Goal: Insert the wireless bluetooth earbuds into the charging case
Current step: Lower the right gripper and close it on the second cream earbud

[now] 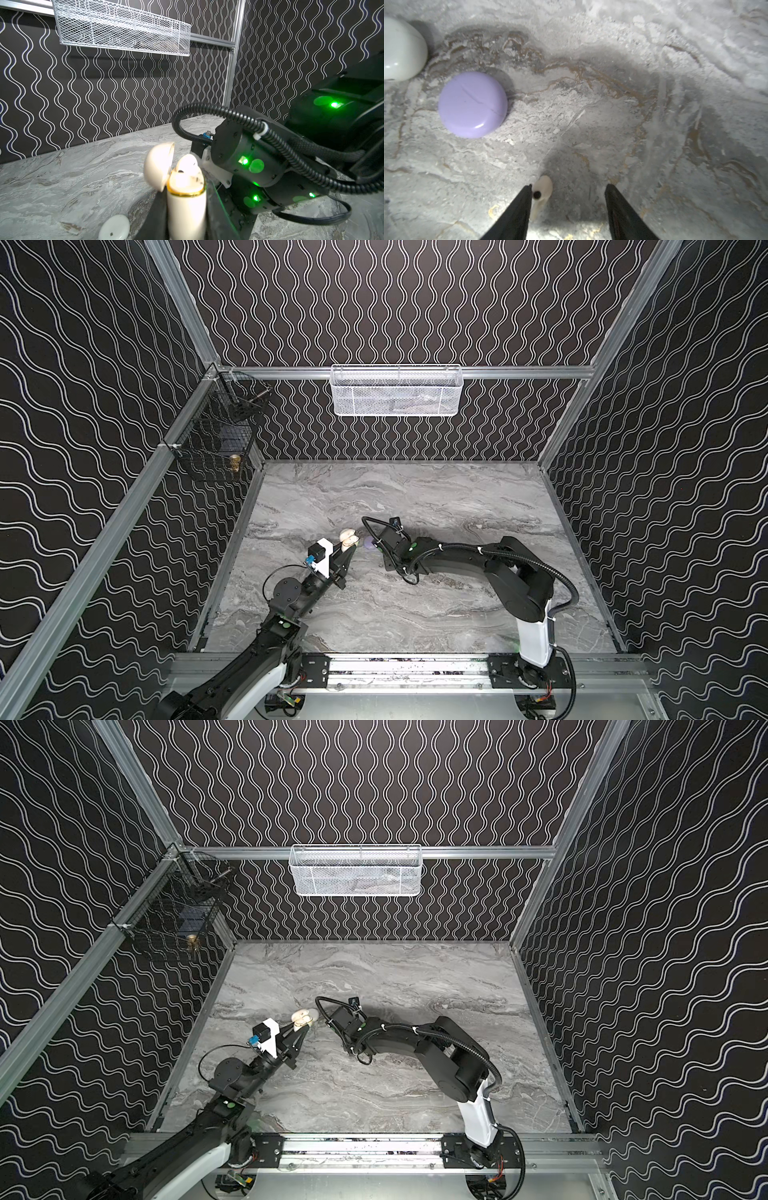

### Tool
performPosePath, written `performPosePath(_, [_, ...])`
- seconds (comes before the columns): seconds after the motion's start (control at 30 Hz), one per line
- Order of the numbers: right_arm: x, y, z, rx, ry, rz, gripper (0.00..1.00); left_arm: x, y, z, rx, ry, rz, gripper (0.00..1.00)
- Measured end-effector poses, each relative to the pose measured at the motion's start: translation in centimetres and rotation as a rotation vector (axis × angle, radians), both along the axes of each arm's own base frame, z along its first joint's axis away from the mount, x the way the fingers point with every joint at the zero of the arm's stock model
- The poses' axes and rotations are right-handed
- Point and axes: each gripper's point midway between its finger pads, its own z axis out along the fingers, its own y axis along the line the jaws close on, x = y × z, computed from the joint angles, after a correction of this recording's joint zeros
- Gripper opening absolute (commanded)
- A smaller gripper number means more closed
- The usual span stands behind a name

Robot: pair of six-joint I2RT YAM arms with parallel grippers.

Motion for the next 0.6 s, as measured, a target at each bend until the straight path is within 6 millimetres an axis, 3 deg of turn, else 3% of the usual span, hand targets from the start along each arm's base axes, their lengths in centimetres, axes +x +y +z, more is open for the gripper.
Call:
performPosePath(0.17, [0.0,0.2,0.9,0.025,-0.008,0.005,0.59,0.1,0.0,-0.2,0.002,0.006,0.000,0.00])
performPosePath(0.6, [-0.6,1.8,-1.3,0.033,0.053,0.029,0.48,0.1,-0.1,-0.3,0.005,0.010,-0.003,0.00])
